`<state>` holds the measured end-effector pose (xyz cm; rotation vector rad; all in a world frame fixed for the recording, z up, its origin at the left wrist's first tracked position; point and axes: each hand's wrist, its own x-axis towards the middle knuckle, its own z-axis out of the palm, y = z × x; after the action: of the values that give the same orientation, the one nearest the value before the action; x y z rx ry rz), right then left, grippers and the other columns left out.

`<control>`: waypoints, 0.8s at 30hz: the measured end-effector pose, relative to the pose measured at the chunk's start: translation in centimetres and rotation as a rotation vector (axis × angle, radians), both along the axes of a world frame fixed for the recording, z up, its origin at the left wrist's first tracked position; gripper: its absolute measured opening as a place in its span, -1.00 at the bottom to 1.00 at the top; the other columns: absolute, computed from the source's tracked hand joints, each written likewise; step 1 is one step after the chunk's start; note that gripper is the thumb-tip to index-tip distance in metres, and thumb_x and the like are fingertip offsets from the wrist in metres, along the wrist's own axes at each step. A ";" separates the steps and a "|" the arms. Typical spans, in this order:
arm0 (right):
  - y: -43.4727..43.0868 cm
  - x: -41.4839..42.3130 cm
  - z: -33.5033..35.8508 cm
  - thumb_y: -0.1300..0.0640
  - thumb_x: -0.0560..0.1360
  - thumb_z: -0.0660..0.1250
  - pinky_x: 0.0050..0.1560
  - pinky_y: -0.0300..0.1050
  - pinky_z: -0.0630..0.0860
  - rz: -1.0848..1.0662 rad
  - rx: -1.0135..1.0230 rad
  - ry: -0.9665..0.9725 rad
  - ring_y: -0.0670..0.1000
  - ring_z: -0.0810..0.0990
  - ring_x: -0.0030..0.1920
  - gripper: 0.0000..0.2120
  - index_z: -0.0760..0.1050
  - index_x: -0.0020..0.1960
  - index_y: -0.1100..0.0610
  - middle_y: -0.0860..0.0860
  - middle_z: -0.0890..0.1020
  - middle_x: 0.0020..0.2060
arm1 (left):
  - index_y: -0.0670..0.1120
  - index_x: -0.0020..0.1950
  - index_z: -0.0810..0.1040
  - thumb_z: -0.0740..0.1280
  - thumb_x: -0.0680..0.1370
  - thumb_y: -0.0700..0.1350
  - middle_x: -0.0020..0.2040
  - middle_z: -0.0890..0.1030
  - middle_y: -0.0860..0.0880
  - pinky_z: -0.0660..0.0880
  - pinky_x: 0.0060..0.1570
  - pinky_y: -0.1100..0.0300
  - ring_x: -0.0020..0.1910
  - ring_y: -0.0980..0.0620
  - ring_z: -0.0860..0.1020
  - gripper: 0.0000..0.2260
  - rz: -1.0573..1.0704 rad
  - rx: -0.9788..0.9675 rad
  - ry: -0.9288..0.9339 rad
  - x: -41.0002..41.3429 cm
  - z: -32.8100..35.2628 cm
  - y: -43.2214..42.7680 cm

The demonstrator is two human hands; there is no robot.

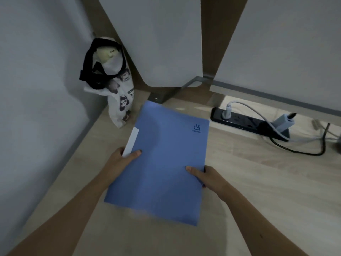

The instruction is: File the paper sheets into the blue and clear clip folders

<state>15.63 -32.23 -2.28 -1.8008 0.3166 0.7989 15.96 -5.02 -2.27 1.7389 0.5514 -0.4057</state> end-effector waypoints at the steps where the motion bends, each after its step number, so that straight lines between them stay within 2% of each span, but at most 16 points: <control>1: 0.6 0.8 -0.3 -0.10 0.46 0.33 -0.40 -0.37 0.49 0.012 -0.021 0.017 -0.12 0.59 -0.14 -0.60 0.50 0.19 0.12 0.00 0.62 0.03 | -0.16 0.22 0.46 0.38 0.47 0.03 0.09 0.61 -0.10 0.56 -0.08 0.09 -0.04 -0.06 0.62 -0.59 0.002 0.002 -0.006 0.7 -0.3 0.5; 4: 1.6 2.8 -1.1 -0.14 0.44 0.33 -0.19 -0.19 0.58 0.025 -0.102 0.037 0.01 0.62 -0.08 -0.57 0.52 0.16 0.14 0.06 0.64 0.05 | -0.15 0.25 0.35 0.39 0.48 -0.04 0.07 0.54 -0.06 0.49 -0.24 0.23 -0.10 0.04 0.57 -0.58 0.044 0.014 -0.029 2.4 -0.7 1.2; 6: 2.0 4.2 -1.4 -0.18 0.44 0.30 -0.23 -0.18 0.57 0.099 -0.184 0.026 0.06 0.63 -0.11 -0.56 0.53 0.11 0.15 0.06 0.64 -0.02 | -0.12 0.23 0.31 0.38 0.48 -0.05 0.01 0.52 0.02 0.46 -0.26 0.26 -0.12 0.09 0.55 -0.59 0.057 0.015 -0.031 3.4 -1.3 1.5; 10: 2.1 6.4 -1.7 -0.26 0.44 0.23 -0.39 -0.27 0.51 0.235 -0.322 0.000 0.03 0.60 -0.33 -0.53 0.54 -0.11 0.17 0.11 0.67 -0.21 | -0.07 0.18 0.28 0.38 0.49 -0.05 -0.05 0.48 0.09 0.43 -0.27 0.29 -0.14 0.13 0.53 -0.63 0.073 0.001 -0.026 5.2 -1.9 1.9; 12: 2.1 7.4 -1.7 -0.29 0.44 0.21 -0.36 -0.24 0.52 0.275 -0.368 0.009 0.05 0.60 -0.35 -0.43 0.56 -0.09 0.25 0.17 0.69 -0.21 | -0.06 0.17 0.28 0.37 0.49 -0.06 -0.05 0.48 0.10 0.43 -0.27 0.30 -0.14 0.14 0.53 -0.64 0.063 0.003 -0.028 5.9 -2.1 1.9; 15: 2.0 8.2 -1.6 -0.33 0.43 0.17 -0.34 -0.23 0.51 0.350 -0.441 0.035 0.03 0.57 -0.41 -0.36 0.56 -0.12 0.29 0.17 0.67 -0.26 | -0.06 0.16 0.27 0.37 0.49 -0.06 -0.06 0.47 0.10 0.43 -0.28 0.30 -0.15 0.14 0.52 -0.65 0.058 0.007 -0.020 6.3 -2.3 2.0; 18: 2.0 8.4 -1.9 -0.37 0.41 0.14 -0.21 -0.14 0.54 0.398 -0.484 0.023 0.05 0.57 -0.39 -0.29 0.57 -0.13 0.32 0.18 0.67 -0.27 | -0.07 0.19 0.28 0.38 0.49 -0.05 -0.05 0.48 0.09 0.45 -0.26 0.28 -0.13 0.13 0.53 -0.62 0.061 0.036 -0.009 6.2 -2.8 2.2; 21: 2.0 8.1 -1.7 -0.41 0.39 0.10 -0.15 -0.10 0.56 0.433 -0.564 0.005 0.00 0.54 -0.46 -0.32 0.50 -0.27 0.23 0.07 0.59 -0.44 | -0.13 0.22 0.36 0.42 0.42 0.08 0.05 0.53 0.00 0.53 -0.15 0.17 -0.05 0.04 0.57 -0.50 0.031 0.076 0.018 6.2 -2.8 2.5; 23: 2.2 8.1 -1.6 -0.45 0.36 0.07 -0.12 -0.08 0.58 0.453 -0.616 0.000 -0.01 0.53 -0.49 -0.32 0.45 -0.29 0.20 0.05 0.55 -0.50 | -0.10 0.19 0.45 0.44 0.27 0.30 0.21 0.48 -0.09 0.51 0.10 0.02 0.13 -0.07 0.52 -0.33 -0.023 0.225 0.025 6.4 -2.7 2.8; 24: 2.3 8.0 -1.5 -0.47 0.35 0.05 -0.11 -0.07 0.59 0.453 -0.631 -0.001 -0.01 0.53 -0.49 -0.31 0.43 -0.26 0.19 0.06 0.56 -0.49 | -0.09 0.16 0.47 0.39 0.23 0.34 0.26 0.41 -0.10 0.41 0.23 -0.01 0.23 -0.10 0.42 -0.32 -0.050 0.325 0.017 6.5 -2.8 2.8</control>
<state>23.67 -29.90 -3.82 -2.5180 0.1663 1.0928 22.46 -2.21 -5.06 2.0658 0.6122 -0.3817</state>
